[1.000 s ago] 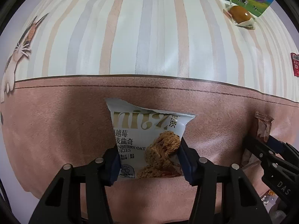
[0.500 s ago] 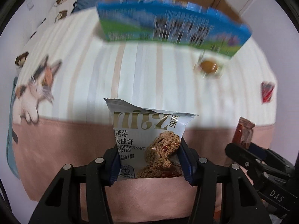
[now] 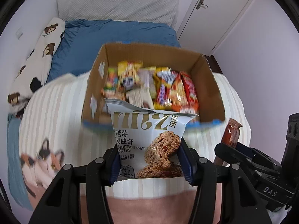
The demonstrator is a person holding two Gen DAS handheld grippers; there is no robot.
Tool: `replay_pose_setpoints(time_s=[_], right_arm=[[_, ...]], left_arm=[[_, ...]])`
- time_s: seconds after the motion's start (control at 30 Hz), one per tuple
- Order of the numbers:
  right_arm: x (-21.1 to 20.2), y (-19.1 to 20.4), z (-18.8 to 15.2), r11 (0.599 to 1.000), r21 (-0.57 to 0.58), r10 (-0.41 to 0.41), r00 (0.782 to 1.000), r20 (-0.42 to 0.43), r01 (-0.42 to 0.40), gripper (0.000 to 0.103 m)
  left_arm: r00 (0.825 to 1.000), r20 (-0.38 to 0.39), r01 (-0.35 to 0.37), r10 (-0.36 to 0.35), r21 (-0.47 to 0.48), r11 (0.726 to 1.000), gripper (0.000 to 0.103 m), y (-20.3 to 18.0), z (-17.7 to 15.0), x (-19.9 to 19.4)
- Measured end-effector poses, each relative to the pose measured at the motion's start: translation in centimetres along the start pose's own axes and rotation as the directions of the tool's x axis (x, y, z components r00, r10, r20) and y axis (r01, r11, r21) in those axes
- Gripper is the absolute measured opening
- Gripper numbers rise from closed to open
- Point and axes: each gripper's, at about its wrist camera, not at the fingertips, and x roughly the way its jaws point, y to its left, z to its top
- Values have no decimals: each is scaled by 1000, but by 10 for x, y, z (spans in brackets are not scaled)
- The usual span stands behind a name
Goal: Organize snacks
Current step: 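Carry the white cookie pack with left tool while right tool carries the brown pack to the box, then open both tools to drop the cookie pack and brown pack into the box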
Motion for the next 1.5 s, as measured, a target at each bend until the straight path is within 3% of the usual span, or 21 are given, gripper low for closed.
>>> replay_pose_setpoints(time_s=[0.17,0.27,0.57,0.63,0.7,0.77,0.8,0.9,1.0,1.33,1.5], right_arm=[[31,-7,56,999,42,27,999,-35,-26,60],[59,-13,83,998,65,27,997,-76,-22,60],[133,-25,118,998,57,-26,982,-189,37,60],[149,-27,119,997,58,-38,968,-246,54,65],[162,-28,118,994,22,-97,955,-280,107,99],[165,-25,116,983,-53,-185,946,-266,177,100],[166,-25,116,980,-58,-198,943,-268,189,100],[167,-28,114,978,-57,-208,937,-281,201,100],[164,-31,111,973,-60,-231,933,-275,223,100],[113,-28,101,965,-68,-260,943,-206,252,100],[80,-20,83,959,-93,-279,950,-143,268,100]], left_arm=[[994,-107,-2,-3,-44,999,51,22,67,45],[982,-188,-10,-4,-74,997,51,37,98,80],[932,-362,-44,10,-86,995,51,59,123,153],[923,-385,-67,24,-99,993,52,63,121,162],[926,-376,-57,15,-101,993,55,63,121,165],[929,-366,-87,51,-84,993,72,64,121,165],[931,-361,-85,49,-83,993,85,64,120,165],[934,-352,-83,52,-73,994,86,61,120,162],[937,-344,-87,65,-47,995,95,55,118,156],[978,-193,-86,84,-2,996,95,33,100,111],[988,-108,-108,108,11,994,95,26,83,82]])
